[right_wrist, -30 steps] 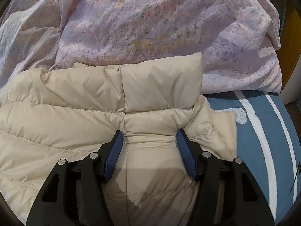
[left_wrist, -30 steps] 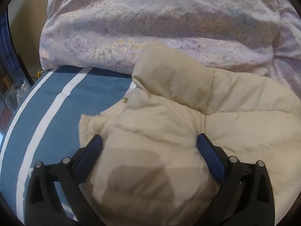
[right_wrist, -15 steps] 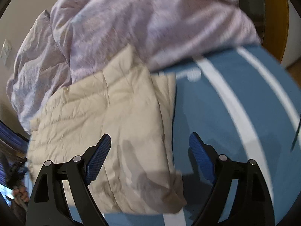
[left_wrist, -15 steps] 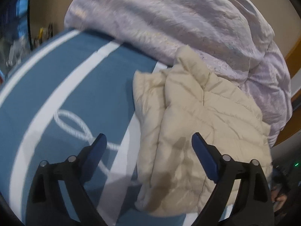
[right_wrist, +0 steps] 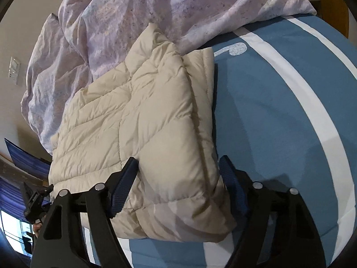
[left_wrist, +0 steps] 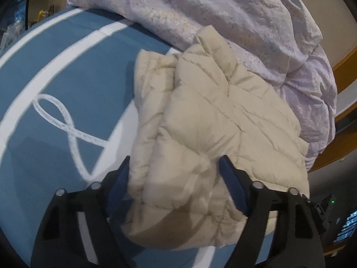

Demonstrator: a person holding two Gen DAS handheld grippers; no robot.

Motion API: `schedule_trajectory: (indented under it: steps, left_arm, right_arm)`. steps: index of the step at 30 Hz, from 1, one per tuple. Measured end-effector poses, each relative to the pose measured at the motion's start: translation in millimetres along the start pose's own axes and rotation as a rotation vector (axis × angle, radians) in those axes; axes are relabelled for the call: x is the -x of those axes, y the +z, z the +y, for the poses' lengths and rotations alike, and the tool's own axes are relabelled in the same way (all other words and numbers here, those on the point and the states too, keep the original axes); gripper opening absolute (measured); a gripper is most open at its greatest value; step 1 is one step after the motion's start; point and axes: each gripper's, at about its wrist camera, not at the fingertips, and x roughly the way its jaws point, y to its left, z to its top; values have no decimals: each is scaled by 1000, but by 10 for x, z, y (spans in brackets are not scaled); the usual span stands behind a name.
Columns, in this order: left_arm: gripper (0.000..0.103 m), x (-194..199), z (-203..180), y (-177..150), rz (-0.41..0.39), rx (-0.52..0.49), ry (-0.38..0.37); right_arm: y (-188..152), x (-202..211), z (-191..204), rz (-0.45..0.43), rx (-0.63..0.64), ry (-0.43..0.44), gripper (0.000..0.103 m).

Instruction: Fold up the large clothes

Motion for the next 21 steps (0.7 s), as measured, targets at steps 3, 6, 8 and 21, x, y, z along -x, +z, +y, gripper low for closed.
schedule_trajectory:
  steps: [3,6,8,21]
  left_arm:
    - [53,-13,19,-21,7,53,-43]
    - [30,26,30,-26,0,67,-75]
    - [22,96,46,-29,-7,67,-98]
    - [18,829,546,-415,-12,55,-163]
  right_arm:
    - [-34,-12,-36,6,-35,55,45]
    - [-86,53,-45,-3,-70,132,29]
    - [-118,132,-20,-12,-79,169,24]
    - [-859,546,107,40,-36,267,20]
